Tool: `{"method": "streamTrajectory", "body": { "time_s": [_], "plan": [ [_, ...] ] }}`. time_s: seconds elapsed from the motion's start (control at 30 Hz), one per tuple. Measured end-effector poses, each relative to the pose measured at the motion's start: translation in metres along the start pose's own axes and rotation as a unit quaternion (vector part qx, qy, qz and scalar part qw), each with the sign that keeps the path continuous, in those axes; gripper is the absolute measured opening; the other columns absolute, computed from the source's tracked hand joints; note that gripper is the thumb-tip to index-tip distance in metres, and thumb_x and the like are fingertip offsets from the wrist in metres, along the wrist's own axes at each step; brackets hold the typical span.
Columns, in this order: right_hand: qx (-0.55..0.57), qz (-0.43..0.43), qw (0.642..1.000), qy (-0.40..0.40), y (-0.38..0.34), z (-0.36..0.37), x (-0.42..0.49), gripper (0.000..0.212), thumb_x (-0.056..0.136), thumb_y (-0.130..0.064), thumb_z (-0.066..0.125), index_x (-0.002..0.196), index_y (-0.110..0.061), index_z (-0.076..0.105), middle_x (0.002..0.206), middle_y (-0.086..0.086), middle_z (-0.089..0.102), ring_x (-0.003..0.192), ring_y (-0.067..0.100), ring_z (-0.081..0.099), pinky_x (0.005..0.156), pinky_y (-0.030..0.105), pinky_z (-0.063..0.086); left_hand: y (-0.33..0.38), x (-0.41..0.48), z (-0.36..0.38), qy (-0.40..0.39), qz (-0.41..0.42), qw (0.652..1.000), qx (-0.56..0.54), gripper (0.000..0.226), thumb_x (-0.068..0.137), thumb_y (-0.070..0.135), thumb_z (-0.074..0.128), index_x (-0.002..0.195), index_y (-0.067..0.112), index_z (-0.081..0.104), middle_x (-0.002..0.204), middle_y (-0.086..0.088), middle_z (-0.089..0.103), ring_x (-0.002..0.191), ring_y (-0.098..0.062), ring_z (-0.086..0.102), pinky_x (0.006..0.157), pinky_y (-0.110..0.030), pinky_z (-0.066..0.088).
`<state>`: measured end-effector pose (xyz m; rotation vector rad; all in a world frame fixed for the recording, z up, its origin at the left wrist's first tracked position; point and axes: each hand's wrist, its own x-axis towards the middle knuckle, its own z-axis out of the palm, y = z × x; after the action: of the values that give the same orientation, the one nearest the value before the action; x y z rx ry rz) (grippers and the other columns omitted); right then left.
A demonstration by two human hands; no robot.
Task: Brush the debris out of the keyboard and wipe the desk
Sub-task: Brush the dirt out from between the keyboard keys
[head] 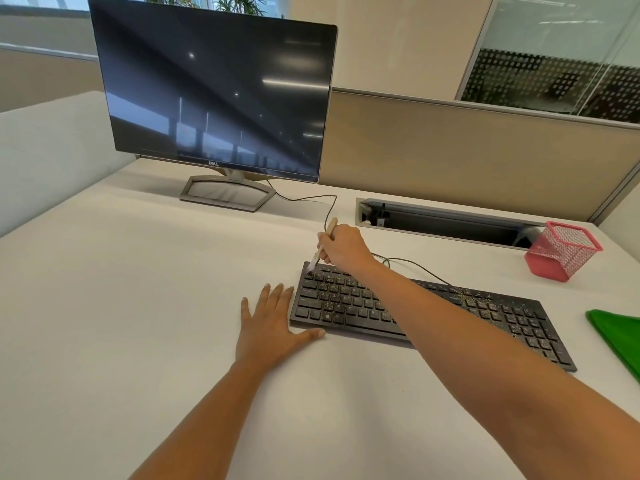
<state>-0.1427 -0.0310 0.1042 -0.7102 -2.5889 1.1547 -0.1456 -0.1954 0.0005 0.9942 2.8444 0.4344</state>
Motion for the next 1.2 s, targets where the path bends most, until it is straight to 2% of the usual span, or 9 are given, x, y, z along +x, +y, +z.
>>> {"method": "streamTrajectory", "body": {
  "time_s": [0.13,0.33,0.5,0.7,0.77,0.83,0.9,1.03,1.2],
  "plan": [
    [0.001,-0.006,1.0,0.027,-0.004,0.0,0.007,0.041,0.096,-0.026,0.044,0.091,0.008,0.066,0.089,0.024,0.068,0.084,0.037,0.066,0.081,0.049,0.053,0.0,0.001,0.001,0.008,-0.004,1.0,-0.006,0.133,0.039,0.098,-0.013,0.15,0.029,0.01,0.159,0.009,0.006,0.146,-0.01,-0.009,0.116,-0.049,-0.006],
    [-0.036,-0.016,0.999,-0.015,-0.001,0.0,0.002,0.038,0.097,-0.023,0.044,0.094,0.009,0.065,0.092,0.024,0.068,0.086,0.037,0.066,0.081,0.049,0.053,0.001,0.003,0.003,0.019,0.001,1.0,0.001,0.129,0.041,0.096,-0.017,0.149,0.033,0.012,0.158,0.009,0.011,0.146,-0.01,-0.004,0.115,-0.05,-0.004],
    [-0.037,-0.035,0.999,0.008,-0.005,-0.007,0.006,0.038,0.097,-0.02,0.043,0.091,0.01,0.066,0.09,0.024,0.069,0.084,0.037,0.066,0.081,0.047,0.053,0.0,0.003,0.004,0.022,0.0,1.0,0.002,0.125,0.044,0.096,-0.015,0.149,0.034,0.012,0.158,0.01,0.012,0.146,-0.01,-0.003,0.116,-0.049,-0.003],
    [-0.05,-0.028,0.997,-0.044,-0.005,-0.002,0.001,0.038,0.097,-0.024,0.045,0.094,0.007,0.066,0.092,0.022,0.069,0.084,0.034,0.066,0.082,0.047,0.054,0.0,0.003,0.005,0.022,0.002,1.0,0.008,0.113,0.054,0.092,-0.003,0.149,0.034,0.011,0.158,0.01,0.012,0.146,-0.01,-0.002,0.116,-0.048,-0.002],
    [-0.101,-0.033,0.993,-0.044,-0.001,-0.006,-0.001,0.038,0.097,-0.023,0.043,0.092,0.008,0.063,0.091,0.021,0.067,0.084,0.035,0.064,0.076,0.041,0.053,0.0,0.002,0.004,0.022,0.002,1.0,0.008,0.113,0.053,0.092,-0.002,0.149,0.034,0.012,0.158,0.01,0.012,0.146,-0.01,-0.002,0.116,-0.048,-0.003],
    [-0.158,-0.042,0.986,-0.035,0.0,-0.012,-0.002,0.033,0.097,-0.02,0.041,0.08,0.004,0.056,0.083,0.018,0.06,0.075,0.032,0.056,0.058,0.032,0.043,0.0,0.002,0.004,0.022,0.001,1.0,0.008,0.114,0.052,0.092,-0.003,0.149,0.035,0.012,0.158,0.01,0.012,0.146,-0.009,-0.002,0.115,-0.048,-0.003],
    [-0.179,-0.049,0.983,-0.017,-0.002,-0.018,-0.002,0.031,0.096,-0.019,0.041,0.071,-0.002,0.05,0.079,0.017,0.057,0.071,0.03,0.053,0.053,0.03,0.038,0.0,0.002,0.005,0.023,0.001,1.0,0.008,0.115,0.052,0.093,-0.004,0.149,0.035,0.012,0.158,0.01,0.012,0.146,-0.009,-0.001,0.115,-0.048,-0.003],
    [-0.084,-0.038,0.996,0.017,-0.002,-0.016,0.011,0.037,0.096,-0.02,0.042,0.087,0.009,0.063,0.089,0.023,0.068,0.083,0.037,0.065,0.078,0.044,0.054,0.0,0.002,0.004,0.026,0.001,1.0,0.001,0.115,0.052,0.093,-0.003,0.149,0.034,0.014,0.158,0.01,0.013,0.146,-0.01,-0.001,0.115,-0.048,-0.003],
    [-0.033,-0.001,0.999,0.006,0.003,-0.004,0.013,0.038,0.096,-0.023,0.044,0.093,0.009,0.064,0.09,0.025,0.068,0.083,0.038,0.066,0.079,0.049,0.055,0.0,0.001,0.003,0.023,-0.001,1.0,0.005,0.112,0.054,0.091,-0.001,0.149,0.034,0.012,0.158,0.011,0.011,0.146,-0.009,-0.002,0.116,-0.047,-0.004]
  ]
}}
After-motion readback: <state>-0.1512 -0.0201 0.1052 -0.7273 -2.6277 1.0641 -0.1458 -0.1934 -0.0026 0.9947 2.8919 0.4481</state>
